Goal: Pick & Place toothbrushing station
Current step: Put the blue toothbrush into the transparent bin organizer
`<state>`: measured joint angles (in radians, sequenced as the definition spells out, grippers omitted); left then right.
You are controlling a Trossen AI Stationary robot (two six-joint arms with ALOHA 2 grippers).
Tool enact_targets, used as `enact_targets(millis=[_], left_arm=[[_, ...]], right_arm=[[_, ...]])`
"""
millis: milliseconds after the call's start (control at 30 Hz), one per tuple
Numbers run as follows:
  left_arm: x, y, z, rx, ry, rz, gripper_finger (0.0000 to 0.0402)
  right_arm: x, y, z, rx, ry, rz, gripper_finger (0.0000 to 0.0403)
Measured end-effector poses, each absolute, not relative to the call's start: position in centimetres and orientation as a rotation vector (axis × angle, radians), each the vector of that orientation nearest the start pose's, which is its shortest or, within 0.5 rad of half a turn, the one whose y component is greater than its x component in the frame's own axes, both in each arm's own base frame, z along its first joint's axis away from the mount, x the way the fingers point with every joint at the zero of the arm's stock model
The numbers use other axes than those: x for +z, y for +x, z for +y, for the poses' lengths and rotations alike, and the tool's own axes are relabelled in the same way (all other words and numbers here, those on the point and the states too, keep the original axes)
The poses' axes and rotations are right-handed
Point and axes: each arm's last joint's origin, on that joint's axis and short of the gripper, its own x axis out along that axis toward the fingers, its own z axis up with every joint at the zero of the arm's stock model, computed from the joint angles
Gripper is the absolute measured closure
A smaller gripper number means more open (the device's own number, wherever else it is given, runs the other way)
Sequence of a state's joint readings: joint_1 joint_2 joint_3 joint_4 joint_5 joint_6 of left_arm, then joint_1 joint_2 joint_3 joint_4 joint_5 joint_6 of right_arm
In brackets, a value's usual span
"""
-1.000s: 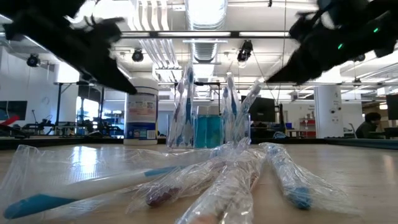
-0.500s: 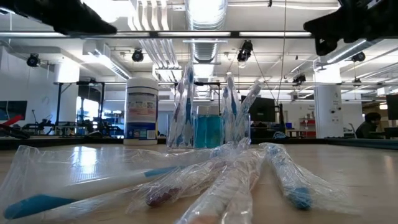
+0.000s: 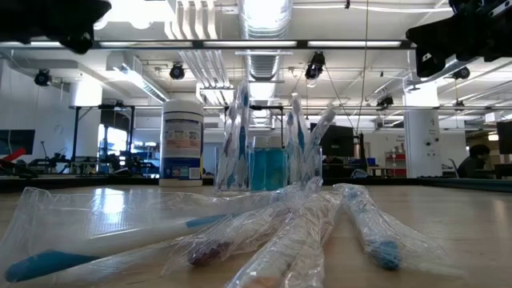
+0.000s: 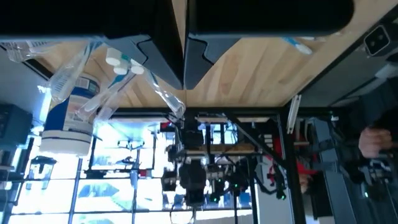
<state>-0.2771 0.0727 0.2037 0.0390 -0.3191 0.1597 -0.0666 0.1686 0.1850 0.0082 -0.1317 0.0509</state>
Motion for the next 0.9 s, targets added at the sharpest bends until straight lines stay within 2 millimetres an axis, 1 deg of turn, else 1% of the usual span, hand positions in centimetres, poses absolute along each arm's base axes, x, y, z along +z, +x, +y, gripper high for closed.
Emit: enact_targets(millis=[67,100,167,333,500,633,800,867,900], left_arm=[[22.3,8.1,-1.4,0.056,0.088,-0.196,0.0398],[22.0,8.2,-1.4,0.056,0.084,-0.200,0.0398],[21.1,8.5,-1.5,0.041,0.097,-0.153,0.0399],[20.3,8.9,-1.7,0.008,0.091,-0.125,0.0399],[19.1,9.2,-1.8,0.002,0.082,-0.091,0.0399],[17.9,9.4,-1.8,0.022,0.084,-0.051,0.0396],[17.8,9.5,-1.8,0.034,0.070,-0.048,0.0399],[18.4,9.4,-1.6,0.071,0.015,-0.064,0.0399],[19.1,9.3,-1.5,0.090,-0.027,-0.081,0.0399]], right_arm=[[20.8,10.1,-0.3,0.065,0.063,-0.041,0.0394],[20.6,10.2,-0.3,0.066,0.071,-0.049,0.0394],[20.2,10.3,-0.3,0.067,0.080,-0.056,0.0394],[18.9,10.5,-0.4,0.060,0.091,-0.031,0.0394],[17.6,10.7,-0.5,0.036,0.092,-0.071,0.0394],[17.4,10.7,-0.5,0.034,0.092,-0.059,0.0394],[17.5,10.7,-0.5,0.032,0.038,-0.068,0.0394],[17.4,10.7,-0.5,0.031,0.019,-0.063,0.0394],[17.4,10.8,-0.5,0.031,0.009,-0.063,0.0394]])
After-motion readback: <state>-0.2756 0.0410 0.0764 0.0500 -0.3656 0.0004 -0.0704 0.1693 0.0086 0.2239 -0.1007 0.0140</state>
